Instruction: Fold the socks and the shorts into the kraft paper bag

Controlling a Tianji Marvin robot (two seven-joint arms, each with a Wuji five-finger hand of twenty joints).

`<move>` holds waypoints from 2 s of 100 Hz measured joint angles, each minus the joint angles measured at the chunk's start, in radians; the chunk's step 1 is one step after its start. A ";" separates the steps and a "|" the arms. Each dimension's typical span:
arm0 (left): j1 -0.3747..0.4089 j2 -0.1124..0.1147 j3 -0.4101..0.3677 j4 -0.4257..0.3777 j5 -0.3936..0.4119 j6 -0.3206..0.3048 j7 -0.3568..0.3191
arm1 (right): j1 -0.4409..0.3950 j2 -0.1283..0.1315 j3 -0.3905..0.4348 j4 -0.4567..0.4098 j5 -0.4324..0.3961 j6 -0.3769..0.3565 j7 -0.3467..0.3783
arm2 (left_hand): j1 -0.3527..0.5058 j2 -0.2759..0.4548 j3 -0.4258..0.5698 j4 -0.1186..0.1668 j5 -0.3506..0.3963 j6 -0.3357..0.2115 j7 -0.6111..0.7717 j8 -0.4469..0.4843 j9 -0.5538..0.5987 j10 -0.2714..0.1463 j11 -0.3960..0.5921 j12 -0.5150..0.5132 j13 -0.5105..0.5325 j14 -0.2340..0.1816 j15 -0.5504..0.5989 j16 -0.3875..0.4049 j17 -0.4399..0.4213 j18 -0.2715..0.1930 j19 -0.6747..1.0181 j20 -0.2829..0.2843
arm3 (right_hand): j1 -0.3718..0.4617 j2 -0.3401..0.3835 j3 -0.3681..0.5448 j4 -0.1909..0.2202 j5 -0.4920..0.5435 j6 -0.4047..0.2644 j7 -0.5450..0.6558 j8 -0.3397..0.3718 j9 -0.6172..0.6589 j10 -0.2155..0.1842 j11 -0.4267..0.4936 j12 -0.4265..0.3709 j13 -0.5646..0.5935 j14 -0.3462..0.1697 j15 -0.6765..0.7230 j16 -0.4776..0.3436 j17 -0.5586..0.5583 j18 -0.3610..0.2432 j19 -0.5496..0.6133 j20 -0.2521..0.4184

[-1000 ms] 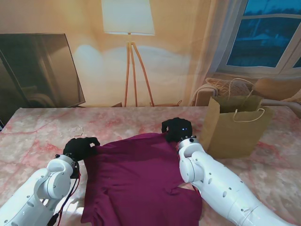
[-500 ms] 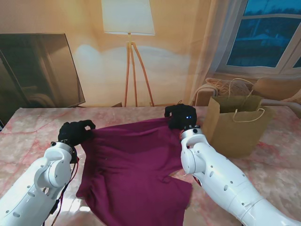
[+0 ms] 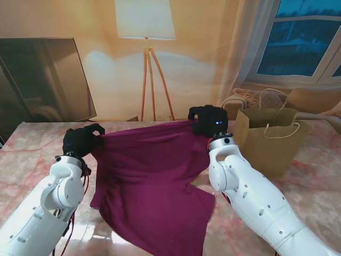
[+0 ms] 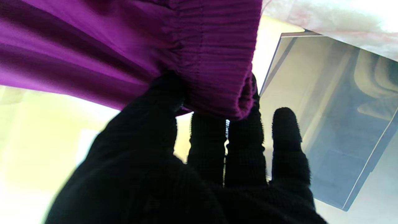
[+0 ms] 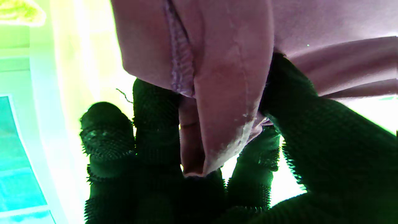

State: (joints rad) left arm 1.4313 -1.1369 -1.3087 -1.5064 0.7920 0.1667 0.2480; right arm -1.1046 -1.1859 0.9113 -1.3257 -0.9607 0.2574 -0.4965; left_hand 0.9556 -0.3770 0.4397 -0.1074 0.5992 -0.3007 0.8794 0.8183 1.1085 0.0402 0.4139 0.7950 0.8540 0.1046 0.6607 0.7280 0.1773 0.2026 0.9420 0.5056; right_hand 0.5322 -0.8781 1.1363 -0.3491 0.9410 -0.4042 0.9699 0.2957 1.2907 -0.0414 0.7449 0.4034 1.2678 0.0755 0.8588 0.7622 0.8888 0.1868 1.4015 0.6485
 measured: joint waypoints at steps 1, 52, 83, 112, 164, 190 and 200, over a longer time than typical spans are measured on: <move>0.000 0.000 -0.001 -0.002 0.001 0.000 -0.001 | -0.002 0.001 0.002 -0.003 -0.002 -0.002 0.001 | 0.000 0.000 0.000 0.000 0.000 0.000 0.000 0.000 0.000 0.000 0.000 0.000 0.000 0.000 0.000 0.000 0.000 0.000 0.000 0.000 | 0.000 0.000 0.000 0.000 0.000 0.000 0.000 0.000 0.000 0.000 0.004 0.010 0.000 0.000 0.002 0.004 0.000 0.000 0.000 0.000; 0.027 0.006 -0.042 -0.063 0.039 -0.057 -0.022 | -0.236 0.076 0.240 -0.260 -0.144 -0.254 0.178 | -0.001 0.000 -0.022 -0.013 0.000 -0.036 0.000 0.000 -0.001 -0.029 -0.014 -0.004 -0.026 0.000 -0.004 -0.001 -0.025 0.000 -0.020 0.011 | -0.026 0.075 -0.029 -0.001 -0.024 0.017 -0.041 0.000 0.000 -0.001 0.126 0.188 0.000 0.000 0.186 0.144 -0.020 0.003 0.047 0.103; 0.102 0.010 -0.092 -0.112 0.041 -0.105 -0.048 | -0.420 0.091 0.349 -0.391 -0.127 -0.387 0.219 | -0.001 0.000 -0.034 -0.013 0.024 -0.061 -0.021 0.000 -0.015 -0.030 -0.067 0.035 -0.106 0.000 -0.080 -0.020 -0.073 0.000 -0.084 0.024 | -0.026 0.076 -0.023 -0.001 -0.024 0.054 -0.049 0.013 0.000 -0.001 0.126 0.189 0.000 0.000 0.214 0.150 0.007 0.014 0.057 0.112; 0.196 0.014 -0.157 -0.132 0.051 -0.170 -0.048 | -0.525 0.108 0.364 -0.392 -0.152 -0.513 0.192 | -0.029 -0.041 -0.022 -0.013 0.072 -0.092 -0.043 -0.025 -0.017 -0.041 -0.123 0.069 -0.130 -0.001 -0.109 -0.031 -0.099 0.013 -0.140 0.025 | -0.026 0.076 -0.012 -0.001 -0.024 0.056 -0.053 0.013 0.000 -0.001 0.126 0.189 0.000 0.000 0.214 0.155 0.009 0.015 0.057 0.112; 0.364 0.014 -0.213 -0.154 0.052 -0.239 0.022 | -0.701 0.120 0.374 -0.444 -0.147 -0.668 0.212 | -0.040 -0.043 0.010 -0.019 0.074 -0.091 -0.043 -0.033 -0.034 -0.035 -0.133 0.135 -0.159 -0.009 -0.129 -0.032 -0.123 0.014 -0.185 0.025 | -0.026 0.076 0.014 -0.001 -0.024 0.105 -0.053 0.013 0.000 -0.001 0.126 0.189 0.000 0.000 0.214 0.155 0.009 0.015 0.057 0.112; 0.438 0.021 -0.248 -0.164 0.080 -0.262 -0.019 | -0.721 0.134 0.341 -0.437 -0.143 -0.709 0.275 | -0.040 -0.043 0.010 -0.019 0.074 -0.078 -0.043 -0.065 -0.103 -0.035 -0.150 0.053 -0.185 -0.012 -0.188 -0.061 -0.126 0.014 -0.222 0.025 | -0.026 0.076 0.014 -0.001 -0.024 0.105 -0.053 0.018 0.000 -0.001 0.126 0.189 0.000 0.000 0.214 0.155 0.009 0.015 0.057 0.113; 0.458 0.025 -0.253 -0.162 0.081 -0.274 -0.024 | -0.723 0.137 0.330 -0.428 -0.142 -0.714 0.293 | -0.040 -0.043 0.010 -0.019 0.074 -0.070 -0.043 -0.089 -0.122 -0.035 -0.151 0.007 -0.182 -0.013 -0.202 -0.073 -0.127 0.014 -0.235 0.025 | -0.026 0.077 0.014 -0.001 -0.024 0.106 -0.053 0.028 0.000 -0.001 0.126 0.189 0.000 0.000 0.214 0.155 0.009 0.015 0.057 0.113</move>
State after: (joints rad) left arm 1.8892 -1.1123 -1.5619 -1.6685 0.8730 -0.1075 0.2240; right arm -1.8275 -1.0488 1.2410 -1.7542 -1.1031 -0.4571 -0.2034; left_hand 0.9158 -0.4203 0.4497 -0.1265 0.6736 -0.3703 0.8360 0.7291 0.9862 0.0055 0.2627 0.8024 0.6724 0.0914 0.4589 0.6545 0.0507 0.2166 0.7066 0.5309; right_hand 0.5060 -0.8016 1.1507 -0.3499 0.9173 -0.2985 0.9173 0.3239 1.2902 -0.0421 0.8714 0.5926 1.2678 0.0755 1.0732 0.9170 0.8977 0.2013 1.4584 0.7615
